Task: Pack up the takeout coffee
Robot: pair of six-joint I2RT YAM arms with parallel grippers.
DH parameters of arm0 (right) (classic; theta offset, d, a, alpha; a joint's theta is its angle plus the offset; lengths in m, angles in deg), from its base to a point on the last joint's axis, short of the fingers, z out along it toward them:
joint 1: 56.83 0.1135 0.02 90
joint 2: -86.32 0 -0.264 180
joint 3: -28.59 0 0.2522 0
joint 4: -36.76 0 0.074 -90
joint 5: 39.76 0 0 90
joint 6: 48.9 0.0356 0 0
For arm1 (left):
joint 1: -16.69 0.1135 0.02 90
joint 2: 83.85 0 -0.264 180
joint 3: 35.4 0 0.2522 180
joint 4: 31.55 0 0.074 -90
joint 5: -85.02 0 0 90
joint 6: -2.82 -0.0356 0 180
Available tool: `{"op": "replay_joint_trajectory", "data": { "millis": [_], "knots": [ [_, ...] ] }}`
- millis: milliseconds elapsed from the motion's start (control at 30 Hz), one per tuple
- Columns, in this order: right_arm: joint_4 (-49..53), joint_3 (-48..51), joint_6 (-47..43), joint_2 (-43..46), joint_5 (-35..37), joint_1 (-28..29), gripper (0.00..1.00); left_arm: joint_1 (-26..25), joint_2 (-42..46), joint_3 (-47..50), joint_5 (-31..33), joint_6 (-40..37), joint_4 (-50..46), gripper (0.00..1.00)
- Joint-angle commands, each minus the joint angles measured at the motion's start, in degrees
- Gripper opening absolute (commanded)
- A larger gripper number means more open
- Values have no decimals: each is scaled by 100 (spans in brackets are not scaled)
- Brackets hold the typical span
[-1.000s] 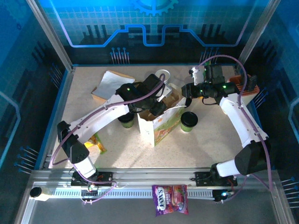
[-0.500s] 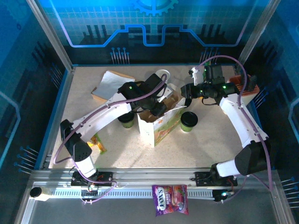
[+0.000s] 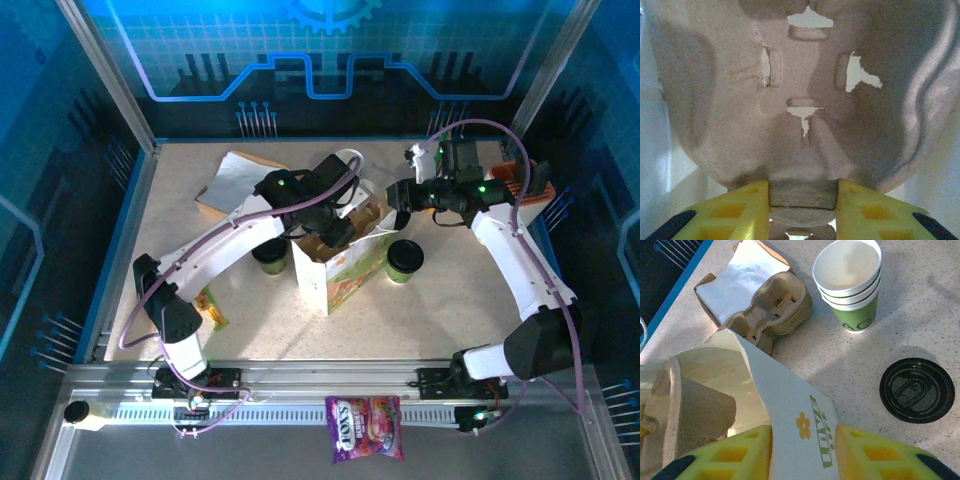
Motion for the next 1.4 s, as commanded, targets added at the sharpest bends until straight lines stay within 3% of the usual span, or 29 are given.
{"op": "replay_joint_trajectory", "data": {
  "millis": [0, 200, 867, 1367],
  "knots": [
    [-53, 26, 17, 152, 17, -23, 39, -58, -66, -227, 96, -144, -289, 35],
    [-36, 78, 7, 205, 81, -18, 41, -53, 33, -268, 335, -20, -172, 33],
    [20, 127, -25, 139, 2, -23, 42, -50, -129, 13, -105, -186, -523, 35],
    [-53, 14, 3, -73, -120, 46, 43, -57, -103, -95, -4, -323, -535, 35]
  ]
}}
